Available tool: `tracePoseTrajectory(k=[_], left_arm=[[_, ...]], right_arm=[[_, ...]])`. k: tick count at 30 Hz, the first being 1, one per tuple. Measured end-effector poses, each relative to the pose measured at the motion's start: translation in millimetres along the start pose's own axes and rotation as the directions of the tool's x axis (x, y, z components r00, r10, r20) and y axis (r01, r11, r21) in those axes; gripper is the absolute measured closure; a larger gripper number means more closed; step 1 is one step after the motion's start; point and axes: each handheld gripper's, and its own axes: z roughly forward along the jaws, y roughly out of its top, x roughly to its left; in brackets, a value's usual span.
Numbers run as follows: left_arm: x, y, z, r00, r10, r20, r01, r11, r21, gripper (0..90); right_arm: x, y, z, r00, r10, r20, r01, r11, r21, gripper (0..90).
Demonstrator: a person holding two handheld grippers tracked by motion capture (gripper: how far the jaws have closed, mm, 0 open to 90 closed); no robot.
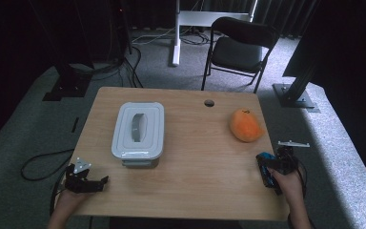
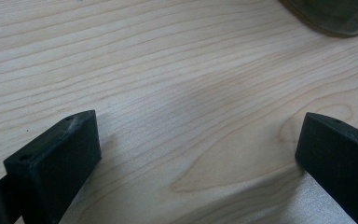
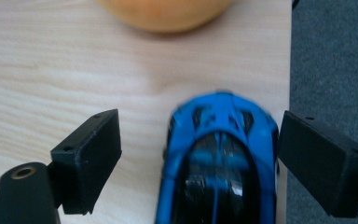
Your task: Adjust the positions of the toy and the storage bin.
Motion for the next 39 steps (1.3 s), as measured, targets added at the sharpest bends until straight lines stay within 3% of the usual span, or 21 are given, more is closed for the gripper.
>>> tracePoseTrajectory(k=[8, 14, 17, 23, 25, 35, 39], left_arm=[[0.0, 0.0, 0.0, 1.0000, 0.000, 0.000, 0.000, 1.0000, 0.000, 0.3], [0.0, 0.0, 0.0, 1.0000, 0.000, 0.000, 0.000, 1.0000, 0.000, 0.4], [-0.3, -0.1, -0.1, 1.0000, -0.003, -0.002, 0.003, 1.0000, 0.000, 0.4], [-0.3, -0.1, -0.1, 1.0000, -0.003, -0.002, 0.003, 1.0000, 0.000, 0.4], [-0.3, -0.2, -0.1, 1.0000, -0.003, -0.003, 0.003, 1.0000, 0.000, 0.3], [-0.3, -0.1, -0.1, 1.0000, -0.004, -0.003, 0.004, 1.0000, 0.000, 0.3], [-0.3, -0.1, -0.1, 1.0000, -0.004, -0.003, 0.004, 1.0000, 0.000, 0.3]], right_arm=[[-0.8, -23.0, 0.5, 0.9994, 0.013, 0.032, -0.014, 0.999, 0.042, 13.3], [-2.9, -30.7, 7.4, 0.9974, 0.007, 0.072, -0.012, 0.998, 0.069, 16.4], [-5.4, -31.8, 10.1, 0.9982, 0.015, 0.058, -0.020, 0.997, 0.075, 18.3], [2.2, -31.8, 12.8, 0.9928, -0.075, 0.093, 0.067, 0.994, 0.092, 22.4], [4.9, -32.3, 13.5, 0.9905, -0.081, 0.112, 0.070, 0.993, 0.092, 23.1], [2.7, -29.3, 10.1, 0.9936, -0.078, 0.082, 0.070, 0.993, 0.093, 25.2], [8.9, -22.8, 8.0, 0.9919, -0.111, 0.061, 0.107, 0.991, 0.075, 25.2]])
